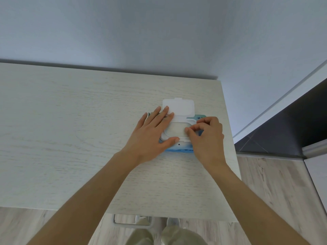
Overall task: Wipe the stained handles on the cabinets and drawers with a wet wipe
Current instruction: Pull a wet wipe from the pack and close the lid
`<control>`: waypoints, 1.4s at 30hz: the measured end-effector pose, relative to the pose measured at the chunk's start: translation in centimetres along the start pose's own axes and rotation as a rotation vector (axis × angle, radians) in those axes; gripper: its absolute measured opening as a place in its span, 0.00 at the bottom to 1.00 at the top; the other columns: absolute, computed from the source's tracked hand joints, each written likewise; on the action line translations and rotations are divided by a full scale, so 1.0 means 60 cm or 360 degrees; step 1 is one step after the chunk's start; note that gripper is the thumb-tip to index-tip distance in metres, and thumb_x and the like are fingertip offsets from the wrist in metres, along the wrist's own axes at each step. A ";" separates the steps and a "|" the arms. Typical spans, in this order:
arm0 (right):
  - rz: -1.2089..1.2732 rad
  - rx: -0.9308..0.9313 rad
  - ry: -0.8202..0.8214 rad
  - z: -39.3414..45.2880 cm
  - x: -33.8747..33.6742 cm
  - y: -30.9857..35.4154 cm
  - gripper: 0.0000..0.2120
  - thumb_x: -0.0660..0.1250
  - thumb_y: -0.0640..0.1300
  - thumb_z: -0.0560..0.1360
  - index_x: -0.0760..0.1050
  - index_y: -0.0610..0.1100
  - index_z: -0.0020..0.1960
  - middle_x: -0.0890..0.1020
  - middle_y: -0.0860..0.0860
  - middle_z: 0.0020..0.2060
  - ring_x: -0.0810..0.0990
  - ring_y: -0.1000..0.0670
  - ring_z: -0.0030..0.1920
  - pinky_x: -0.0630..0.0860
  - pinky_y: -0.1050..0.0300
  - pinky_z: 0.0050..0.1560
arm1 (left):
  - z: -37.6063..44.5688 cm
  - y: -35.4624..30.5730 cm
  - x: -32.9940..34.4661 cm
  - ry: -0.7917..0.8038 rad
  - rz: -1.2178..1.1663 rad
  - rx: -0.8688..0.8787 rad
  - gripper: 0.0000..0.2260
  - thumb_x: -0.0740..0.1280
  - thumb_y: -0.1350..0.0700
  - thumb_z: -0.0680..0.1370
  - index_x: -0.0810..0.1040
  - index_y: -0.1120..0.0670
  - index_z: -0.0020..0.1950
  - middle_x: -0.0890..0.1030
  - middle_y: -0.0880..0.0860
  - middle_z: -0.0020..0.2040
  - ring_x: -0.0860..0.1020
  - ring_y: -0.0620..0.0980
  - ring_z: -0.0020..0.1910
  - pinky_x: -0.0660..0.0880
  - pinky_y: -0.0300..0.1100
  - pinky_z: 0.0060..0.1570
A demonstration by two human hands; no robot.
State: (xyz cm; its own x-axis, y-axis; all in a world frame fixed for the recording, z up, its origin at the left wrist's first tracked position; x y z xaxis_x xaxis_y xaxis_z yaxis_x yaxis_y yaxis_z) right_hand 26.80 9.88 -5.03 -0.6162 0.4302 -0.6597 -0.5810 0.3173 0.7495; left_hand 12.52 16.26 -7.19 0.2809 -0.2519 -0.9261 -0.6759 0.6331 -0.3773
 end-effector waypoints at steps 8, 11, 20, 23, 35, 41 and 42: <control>0.0323 0.0100 0.0223 0.009 0.013 0.033 0.11 0.70 0.48 0.74 0.73 0.58 0.35 0.69 0.64 0.45 0.70 0.54 0.58 0.65 0.47 0.66 | 0.001 -0.001 -0.008 -0.0084 -0.0060 -0.0099 0.36 0.52 0.29 0.71 0.58 0.44 0.76 0.52 0.44 0.78 0.46 0.42 0.76 0.45 0.50 0.75; 0.0399 0.0042 0.0271 0.011 0.022 0.065 0.10 0.70 0.50 0.74 0.74 0.59 0.36 0.72 0.64 0.45 0.71 0.56 0.56 0.67 0.44 0.65 | 0.002 -0.011 -0.018 -0.0152 -0.0096 -0.0133 0.40 0.46 0.27 0.69 0.62 0.46 0.75 0.57 0.45 0.77 0.51 0.45 0.76 0.49 0.53 0.75; 0.0296 -0.0223 0.0167 0.006 -0.010 0.014 0.08 0.68 0.43 0.76 0.81 0.45 0.54 0.75 0.62 0.48 0.73 0.68 0.50 0.70 0.71 0.57 | -0.011 -0.027 -0.044 -0.0532 -0.0420 -0.0033 0.27 0.59 0.56 0.82 0.50 0.39 0.75 0.52 0.54 0.78 0.58 0.53 0.74 0.61 0.49 0.71; 0.0128 -0.0385 0.0144 -0.008 -0.003 0.015 0.07 0.70 0.40 0.75 0.82 0.44 0.52 0.74 0.57 0.53 0.74 0.57 0.57 0.70 0.46 0.63 | -0.017 -0.041 -0.053 -0.0644 0.0080 0.0094 0.17 0.58 0.54 0.81 0.74 0.55 0.68 0.61 0.58 0.75 0.60 0.61 0.74 0.61 0.60 0.69; -0.0403 -0.0694 -0.0013 -0.014 0.005 0.057 0.04 0.74 0.44 0.71 0.83 0.48 0.46 0.81 0.53 0.46 0.74 0.49 0.53 0.51 0.59 0.50 | -0.025 0.000 0.011 -0.0117 0.0022 -0.0068 0.27 0.39 0.35 0.76 0.38 0.40 0.73 0.40 0.38 0.74 0.37 0.39 0.75 0.40 0.46 0.75; -0.0410 -0.0760 0.0100 -0.002 0.014 0.065 0.01 0.74 0.42 0.71 0.83 0.47 0.41 0.80 0.55 0.41 0.73 0.50 0.50 0.50 0.60 0.52 | -0.027 -0.002 0.008 -0.0185 -0.0139 -0.0047 0.27 0.47 0.36 0.77 0.45 0.42 0.74 0.46 0.39 0.75 0.42 0.41 0.76 0.46 0.50 0.75; -0.0403 -0.0787 0.0108 -0.002 0.014 0.067 0.02 0.74 0.41 0.71 0.82 0.47 0.40 0.80 0.55 0.40 0.73 0.51 0.49 0.51 0.60 0.52 | -0.027 -0.003 0.007 -0.0195 -0.0154 -0.0044 0.27 0.47 0.35 0.77 0.46 0.42 0.74 0.47 0.39 0.75 0.42 0.41 0.76 0.47 0.50 0.75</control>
State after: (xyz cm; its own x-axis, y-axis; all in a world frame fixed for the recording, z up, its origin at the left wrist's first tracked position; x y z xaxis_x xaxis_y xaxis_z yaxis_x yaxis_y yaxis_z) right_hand 23.87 11.42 -2.57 -0.4483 0.3314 -0.8302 -0.8855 -0.0378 0.4631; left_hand 11.64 14.87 -7.53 0.4255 -0.2183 -0.8782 -0.6598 0.5894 -0.4661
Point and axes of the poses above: each hand's wrist, its own z-axis towards the middle knuckle, its own x-axis out of the palm, y = z × x, the point moved 9 cm from there along z, towards the middle knuckle
